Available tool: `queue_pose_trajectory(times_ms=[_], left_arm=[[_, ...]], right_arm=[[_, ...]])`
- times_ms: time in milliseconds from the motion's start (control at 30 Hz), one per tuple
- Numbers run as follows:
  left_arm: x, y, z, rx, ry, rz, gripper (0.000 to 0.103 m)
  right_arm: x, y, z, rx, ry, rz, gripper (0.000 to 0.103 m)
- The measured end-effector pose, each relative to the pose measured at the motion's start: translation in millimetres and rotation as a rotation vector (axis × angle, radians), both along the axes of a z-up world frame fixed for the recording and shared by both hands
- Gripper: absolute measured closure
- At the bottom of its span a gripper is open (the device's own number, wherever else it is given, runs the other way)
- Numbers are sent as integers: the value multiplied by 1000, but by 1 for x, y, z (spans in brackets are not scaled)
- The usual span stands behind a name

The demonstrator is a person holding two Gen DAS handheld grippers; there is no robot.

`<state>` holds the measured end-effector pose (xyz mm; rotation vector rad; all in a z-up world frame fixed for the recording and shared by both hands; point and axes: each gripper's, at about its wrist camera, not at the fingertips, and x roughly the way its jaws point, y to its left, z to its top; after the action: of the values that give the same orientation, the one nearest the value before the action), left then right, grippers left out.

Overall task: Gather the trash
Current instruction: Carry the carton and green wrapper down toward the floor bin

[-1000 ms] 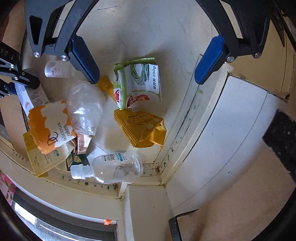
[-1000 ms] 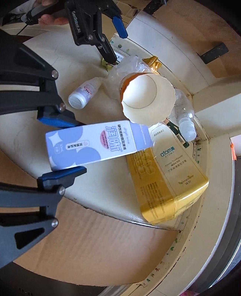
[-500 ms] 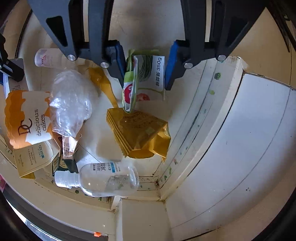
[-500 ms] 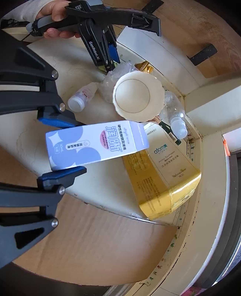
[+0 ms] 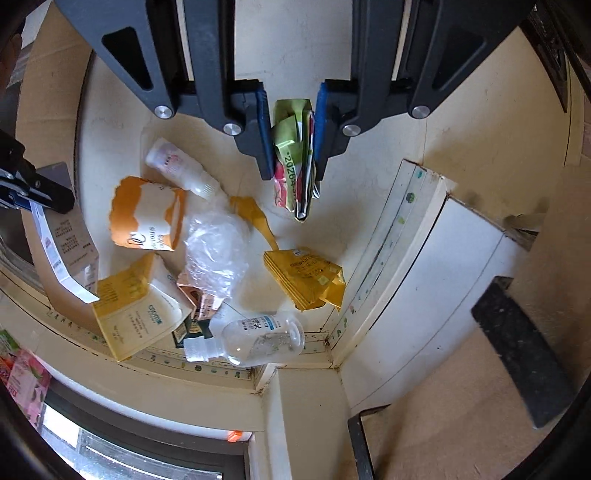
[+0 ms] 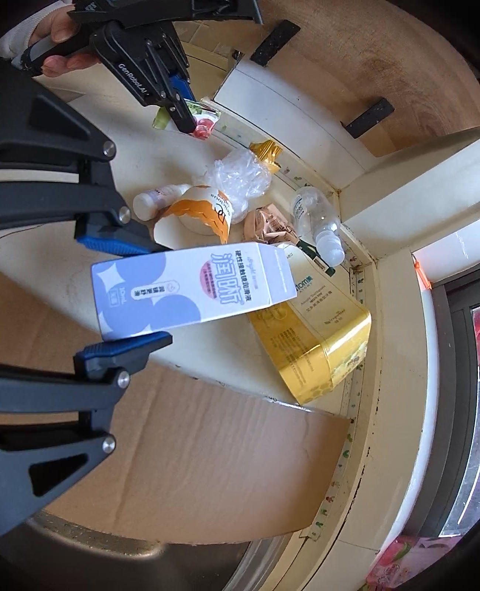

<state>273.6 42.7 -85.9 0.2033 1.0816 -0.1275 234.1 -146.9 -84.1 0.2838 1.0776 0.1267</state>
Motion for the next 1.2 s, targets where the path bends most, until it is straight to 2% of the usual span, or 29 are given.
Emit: queue_pose_trajectory(times_ms=[267, 500, 633, 867, 1033, 1200], left_arm=[[-72, 15, 51, -49, -44, -69, 86], [-140, 23, 89, -89, -104, -167, 86], [-185, 28, 100, -98, -123, -211, 86], [-263, 48, 102, -100, -137, -262, 86], [-307, 62, 90, -101, -114, -286, 86], [-338, 70, 71, -107, -75, -308, 86]], right_arm=[[-54, 13, 47, 17, -72, -52, 65], [-130, 41, 93, -3, -156, -75, 65], [-176, 60, 112, 1, -196, -80, 65], [-255, 97, 122, 8, -211, -66, 65], [-305, 121, 116, 9, -188, -49, 65], [-340, 138, 98, 5, -133, -33, 65]])
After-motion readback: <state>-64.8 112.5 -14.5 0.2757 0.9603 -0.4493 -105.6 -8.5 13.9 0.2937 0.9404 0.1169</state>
